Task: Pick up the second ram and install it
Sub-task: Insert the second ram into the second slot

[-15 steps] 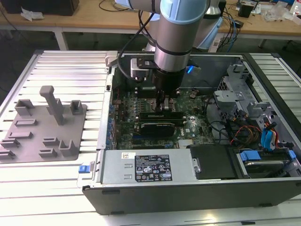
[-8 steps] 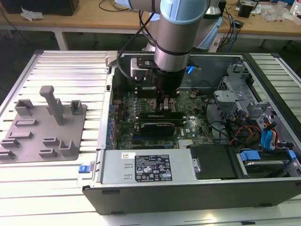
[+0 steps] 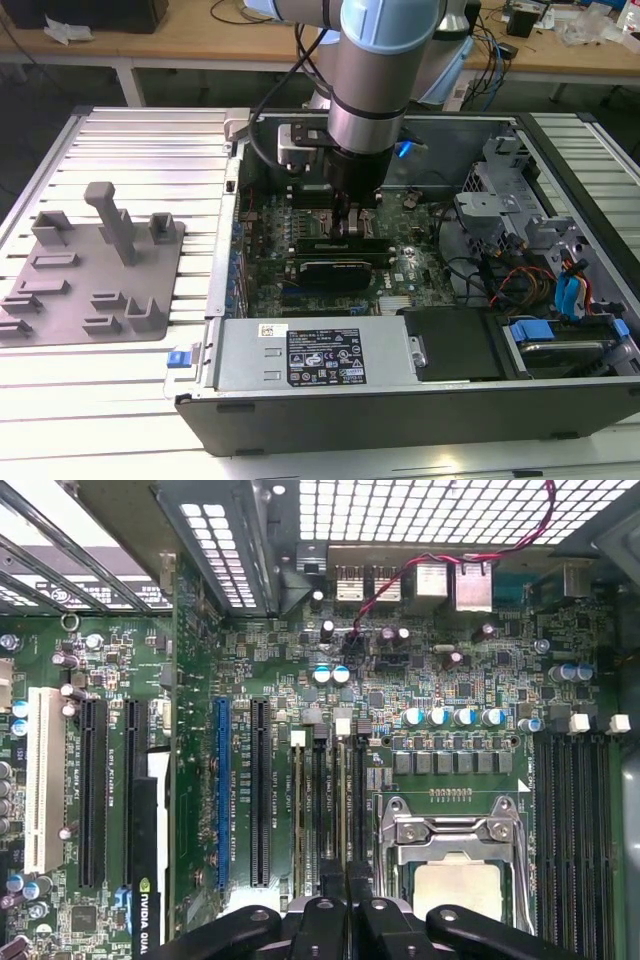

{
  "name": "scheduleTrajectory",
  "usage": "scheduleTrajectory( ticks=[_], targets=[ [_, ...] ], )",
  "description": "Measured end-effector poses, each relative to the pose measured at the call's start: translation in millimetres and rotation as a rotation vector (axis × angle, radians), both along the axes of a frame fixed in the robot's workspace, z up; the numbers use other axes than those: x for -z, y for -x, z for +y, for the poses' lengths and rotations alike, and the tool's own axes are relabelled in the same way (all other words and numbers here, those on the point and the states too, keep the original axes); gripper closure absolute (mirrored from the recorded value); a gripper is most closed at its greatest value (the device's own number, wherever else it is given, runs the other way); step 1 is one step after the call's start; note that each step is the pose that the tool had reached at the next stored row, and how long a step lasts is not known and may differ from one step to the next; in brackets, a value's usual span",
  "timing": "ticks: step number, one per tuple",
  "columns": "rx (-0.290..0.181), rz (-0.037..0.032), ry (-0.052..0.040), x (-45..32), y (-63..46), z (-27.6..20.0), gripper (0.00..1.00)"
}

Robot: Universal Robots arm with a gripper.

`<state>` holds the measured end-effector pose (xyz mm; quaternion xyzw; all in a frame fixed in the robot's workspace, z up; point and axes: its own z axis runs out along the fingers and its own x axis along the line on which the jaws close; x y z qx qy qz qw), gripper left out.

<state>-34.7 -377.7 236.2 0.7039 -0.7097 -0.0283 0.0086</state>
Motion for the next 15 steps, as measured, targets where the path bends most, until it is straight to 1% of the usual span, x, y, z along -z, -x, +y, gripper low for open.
scheduleTrajectory(
  ticks=[2,15],
  targets=[
    [0.007,0.0,-0.0004,0.1,0.0,0.0,0.91],
    [0.014,-0.0001,-0.0008,1.7,0.0,0.0,0.91]
  ],
)
